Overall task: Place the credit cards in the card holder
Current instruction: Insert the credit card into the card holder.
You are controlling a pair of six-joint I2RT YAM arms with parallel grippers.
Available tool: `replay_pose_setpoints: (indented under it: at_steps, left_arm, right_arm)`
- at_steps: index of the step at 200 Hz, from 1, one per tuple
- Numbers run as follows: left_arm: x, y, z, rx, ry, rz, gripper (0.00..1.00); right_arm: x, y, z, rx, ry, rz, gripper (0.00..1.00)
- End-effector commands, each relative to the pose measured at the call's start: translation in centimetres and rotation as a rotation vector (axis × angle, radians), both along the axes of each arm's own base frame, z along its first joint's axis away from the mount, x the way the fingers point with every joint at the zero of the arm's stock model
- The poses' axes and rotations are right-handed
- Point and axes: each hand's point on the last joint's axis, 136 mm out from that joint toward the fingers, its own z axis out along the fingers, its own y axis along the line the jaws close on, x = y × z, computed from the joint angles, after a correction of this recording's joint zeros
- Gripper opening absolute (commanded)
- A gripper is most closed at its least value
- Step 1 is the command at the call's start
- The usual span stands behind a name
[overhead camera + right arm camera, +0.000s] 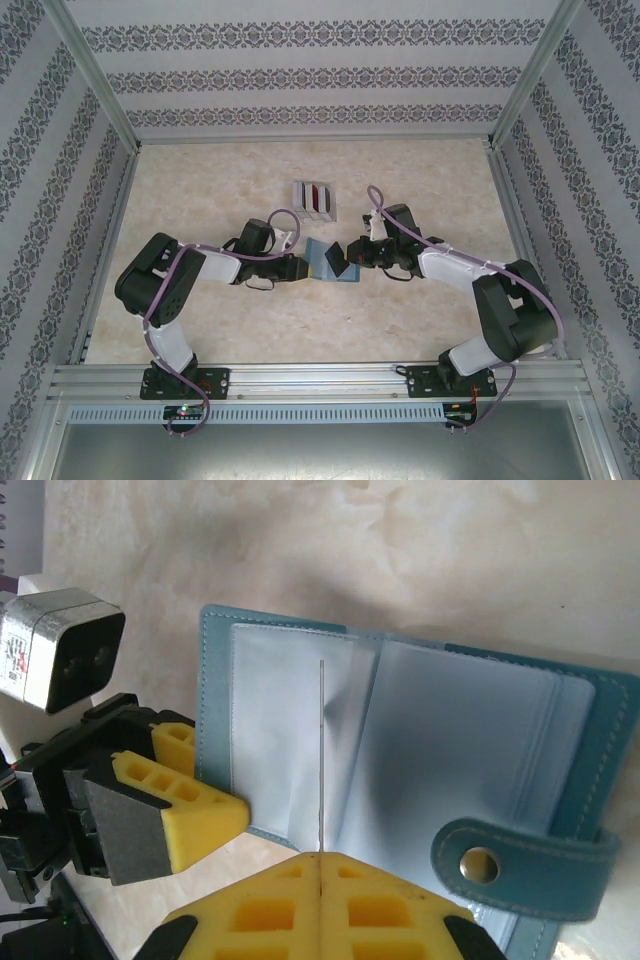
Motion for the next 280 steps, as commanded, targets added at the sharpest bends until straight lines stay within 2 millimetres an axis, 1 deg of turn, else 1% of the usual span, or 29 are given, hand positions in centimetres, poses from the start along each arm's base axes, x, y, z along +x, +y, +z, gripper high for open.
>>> replay_pose_setpoints:
  at_steps: [1,15,35,69,77,89,106,122,148,167,178,185,194,209,237,262,280]
  left_arm:
    - [-0.6,0.5,-2.0,0.055,0.040,0.002,0.30]
    - [-0.6,0.9,-2.2,0.071,0.036,0.016,0.33]
    - [-0.4,1.6,-2.3,0.093,0.025,0.045,0.34]
    - [0.2,2.5,-2.0,0.122,0.010,0.085,0.35]
    - [0.3,2.9,-2.1,0.137,0.005,0.102,0.38]
    - [0.7,3.3,-2.2,0.144,0.008,0.124,0.44]
    - [0.9,3.7,-2.2,0.156,0.008,0.144,0.46]
    - [1.2,4.5,-2.5,0.198,-0.002,0.175,0.50]
    - [1.6,4.7,-1.9,0.199,-0.032,0.196,0.51]
    - [1.6,5.1,-1.8,0.212,-0.046,0.208,0.52]
    - [1.6,5.1,-1.8,0.216,-0.048,0.203,0.50]
    - [1.7,5.0,-1.7,0.215,-0.047,0.196,0.45]
    - [1.8,4.8,-1.8,0.219,-0.042,0.187,0.32]
    - [1.7,4.8,-2.2,0.220,-0.028,0.179,0.18]
    - [1.7,4.6,-2.5,0.228,-0.010,0.164,0.00]
    - [1.6,4.8,-2.8,0.244,-0.004,0.160,0.00]
    - [1.8,4.7,-2.8,0.245,-0.004,0.158,0.00]
  right_arm:
    - [-0.1,-0.3,-0.8,0.039,0.007,0.029,0.00]
    - [-0.1,-0.6,-1.4,0.050,0.028,0.020,0.00]
    - [-0.3,-0.6,-2.1,0.060,0.053,0.026,0.00]
    - [-0.4,-0.5,-2.4,0.077,0.064,0.018,0.00]
    - [-0.3,-0.5,-2.4,0.080,0.065,0.022,0.00]
    - [-0.3,-0.5,-2.5,0.079,0.069,0.021,0.00]
    - [-0.5,-0.6,-2.5,0.086,0.073,0.015,0.00]
    - [-0.5,-0.5,-2.6,0.091,0.076,0.020,0.00]
    - [-0.7,-0.4,-3.3,0.099,0.101,0.016,0.00]
    - [-0.6,0.0,-3.3,0.122,0.108,0.024,0.00]
    - [-0.6,0.0,-3.3,0.122,0.111,0.026,0.00]
    - [-0.6,0.0,-3.2,0.120,0.109,0.025,0.00]
    - [-0.6,-0.1,-3.1,0.120,0.106,0.020,0.00]
    - [-0.5,0.0,-2.7,0.127,0.102,0.026,0.00]
    - [-0.4,0.0,-2.1,0.127,0.094,0.037,0.00]
    - [-0.1,-0.5,-2.2,0.125,0.093,0.033,0.00]
    - [0.1,-0.7,-2.4,0.123,0.096,0.034,0.00]
